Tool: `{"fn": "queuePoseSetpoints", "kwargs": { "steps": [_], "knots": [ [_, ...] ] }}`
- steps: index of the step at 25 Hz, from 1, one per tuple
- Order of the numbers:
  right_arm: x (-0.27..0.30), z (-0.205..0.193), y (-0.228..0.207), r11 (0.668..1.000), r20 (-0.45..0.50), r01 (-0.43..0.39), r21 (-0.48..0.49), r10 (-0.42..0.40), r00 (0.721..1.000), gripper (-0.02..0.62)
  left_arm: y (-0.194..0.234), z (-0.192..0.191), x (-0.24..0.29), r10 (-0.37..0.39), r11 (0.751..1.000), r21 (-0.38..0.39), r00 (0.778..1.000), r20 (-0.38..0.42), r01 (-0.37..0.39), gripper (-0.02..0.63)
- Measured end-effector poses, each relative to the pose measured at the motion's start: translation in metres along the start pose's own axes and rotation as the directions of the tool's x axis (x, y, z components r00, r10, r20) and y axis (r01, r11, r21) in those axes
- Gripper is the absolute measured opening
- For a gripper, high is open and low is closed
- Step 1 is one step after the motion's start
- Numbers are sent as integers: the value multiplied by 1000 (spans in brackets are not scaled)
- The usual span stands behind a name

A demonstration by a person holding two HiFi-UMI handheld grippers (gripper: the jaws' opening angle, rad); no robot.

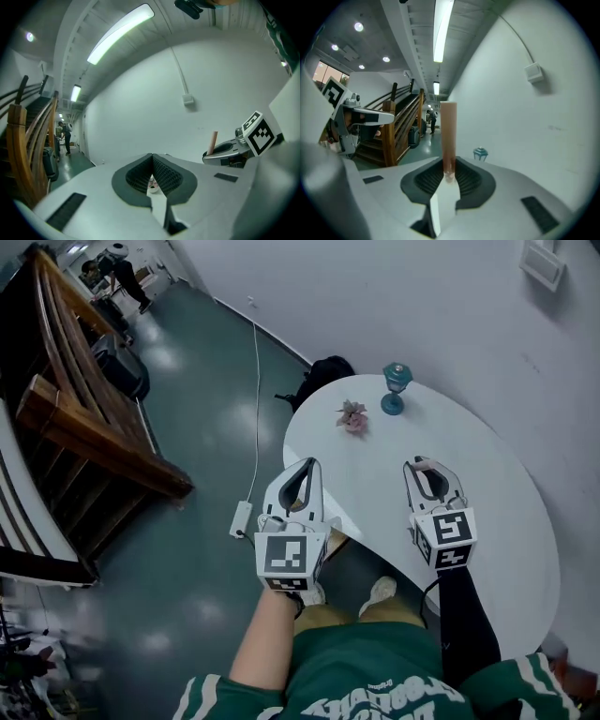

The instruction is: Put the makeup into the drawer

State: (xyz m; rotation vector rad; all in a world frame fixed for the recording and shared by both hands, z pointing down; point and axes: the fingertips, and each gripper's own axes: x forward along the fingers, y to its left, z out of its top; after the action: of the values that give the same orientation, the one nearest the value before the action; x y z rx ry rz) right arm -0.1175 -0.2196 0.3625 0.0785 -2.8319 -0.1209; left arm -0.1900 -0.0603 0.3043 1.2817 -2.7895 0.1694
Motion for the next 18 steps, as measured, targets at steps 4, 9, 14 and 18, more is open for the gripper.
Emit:
{"fn": "queuePoseSetpoints", "kwargs": {
  "steps": [4,9,14,18],
  "knots": [
    [31,9,60,996,-1,-86,-19,86,996,78,51,-10,-30,75,997,0,997,-14,-75,0],
    [57,22,136,983,9,-182,-23,183,983,78,104,-25,-69,140,990,4,990,-36,-140,0],
    [77,18,181,974,-12,-222,-43,222,975,78,140,-41,-91,172,985,-8,984,-49,-172,0],
    [86,10,206,967,-49,-251,-52,249,967,78,156,-51,-103,180,983,-20,982,-60,-182,0]
  ]
}}
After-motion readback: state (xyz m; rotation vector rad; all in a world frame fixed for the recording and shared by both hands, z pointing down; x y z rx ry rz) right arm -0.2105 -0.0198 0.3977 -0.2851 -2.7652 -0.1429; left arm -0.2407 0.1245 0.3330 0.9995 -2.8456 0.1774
